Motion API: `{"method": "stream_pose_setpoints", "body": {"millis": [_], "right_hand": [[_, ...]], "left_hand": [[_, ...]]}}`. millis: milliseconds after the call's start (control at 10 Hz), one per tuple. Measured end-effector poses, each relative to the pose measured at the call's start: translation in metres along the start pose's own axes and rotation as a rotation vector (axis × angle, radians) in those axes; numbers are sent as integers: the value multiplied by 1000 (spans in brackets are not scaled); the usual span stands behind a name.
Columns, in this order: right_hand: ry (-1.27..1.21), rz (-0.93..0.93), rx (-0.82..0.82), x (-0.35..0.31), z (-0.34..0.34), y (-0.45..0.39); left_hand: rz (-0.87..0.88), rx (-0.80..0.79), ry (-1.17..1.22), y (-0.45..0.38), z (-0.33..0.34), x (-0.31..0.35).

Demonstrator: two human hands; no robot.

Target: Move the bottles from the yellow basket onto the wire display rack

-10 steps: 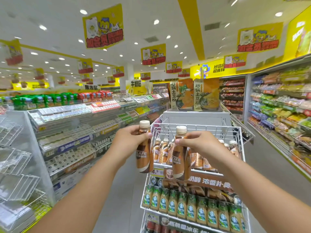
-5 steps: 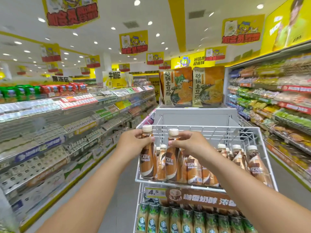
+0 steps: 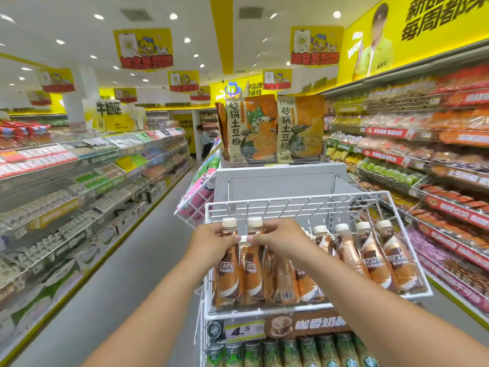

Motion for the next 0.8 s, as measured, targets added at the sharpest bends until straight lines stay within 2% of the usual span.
{"method": "stream_pose_setpoints", "body": {"millis": [300, 500, 700, 800], "right_hand": [[190, 45, 55, 8, 8, -4], [538, -48, 137, 9, 20, -8], [615, -201, 171, 10, 28, 2], [548, -258, 177, 9, 24, 9]], "left_hand": [[-57, 8, -54, -11, 16, -22], [-70, 51, -75, -5, 23, -31], [-11, 107, -23, 12, 28, -27], [29, 131, 6, 20, 26, -22]]}}
Point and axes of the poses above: each hand's wrist, its own y-axis away from the middle knuckle, its own z-axis out of the palm, x = y × z, the point moved 6 cm from there along -y, towards the middle knuckle, and after that the axes turned 6 degrees about x, right-handed, at the moved point
